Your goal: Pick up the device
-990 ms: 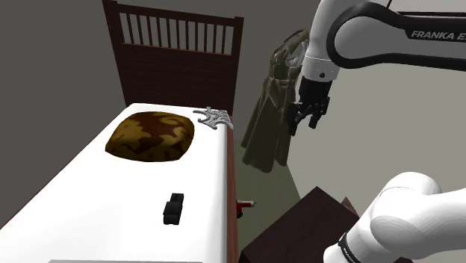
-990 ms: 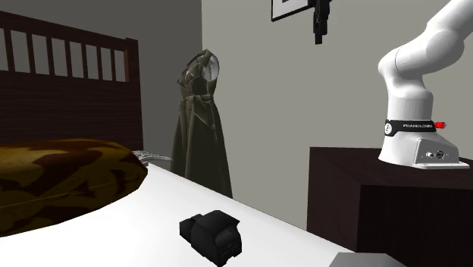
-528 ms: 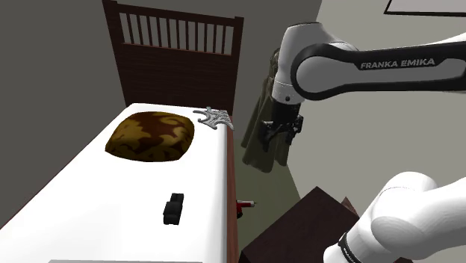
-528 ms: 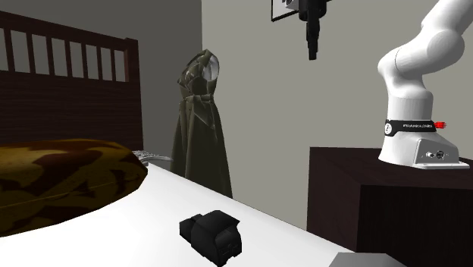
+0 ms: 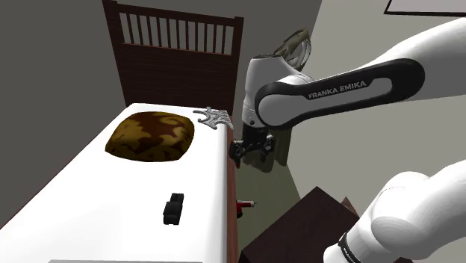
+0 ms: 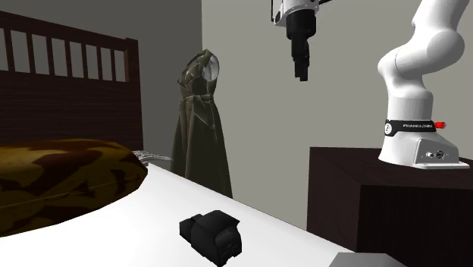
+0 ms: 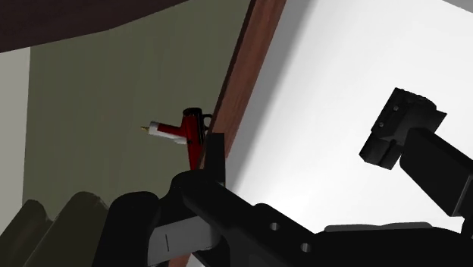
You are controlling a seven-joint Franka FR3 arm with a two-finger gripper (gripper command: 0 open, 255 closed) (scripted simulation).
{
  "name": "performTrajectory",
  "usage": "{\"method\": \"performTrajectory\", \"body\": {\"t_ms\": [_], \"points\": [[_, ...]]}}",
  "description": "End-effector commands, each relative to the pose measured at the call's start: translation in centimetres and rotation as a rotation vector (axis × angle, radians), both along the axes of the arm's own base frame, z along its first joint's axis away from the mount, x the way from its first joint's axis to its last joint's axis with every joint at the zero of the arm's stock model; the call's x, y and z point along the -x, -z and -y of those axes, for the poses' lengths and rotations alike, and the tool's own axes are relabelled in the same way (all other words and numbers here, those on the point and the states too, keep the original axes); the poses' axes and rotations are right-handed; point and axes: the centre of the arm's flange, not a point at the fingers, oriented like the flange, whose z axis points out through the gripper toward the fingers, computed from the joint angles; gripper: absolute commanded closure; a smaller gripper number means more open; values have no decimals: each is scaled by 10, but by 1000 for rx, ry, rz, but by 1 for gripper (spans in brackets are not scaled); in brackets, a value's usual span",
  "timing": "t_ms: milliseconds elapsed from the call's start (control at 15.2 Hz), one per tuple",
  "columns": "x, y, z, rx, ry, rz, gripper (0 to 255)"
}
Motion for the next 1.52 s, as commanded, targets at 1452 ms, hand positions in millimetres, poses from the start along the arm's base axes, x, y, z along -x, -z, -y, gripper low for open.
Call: {"method": "performTrajectory", "body": {"t_ms": [1452], "points": [[-159, 224, -153, -12, 283, 17, 0]]}}
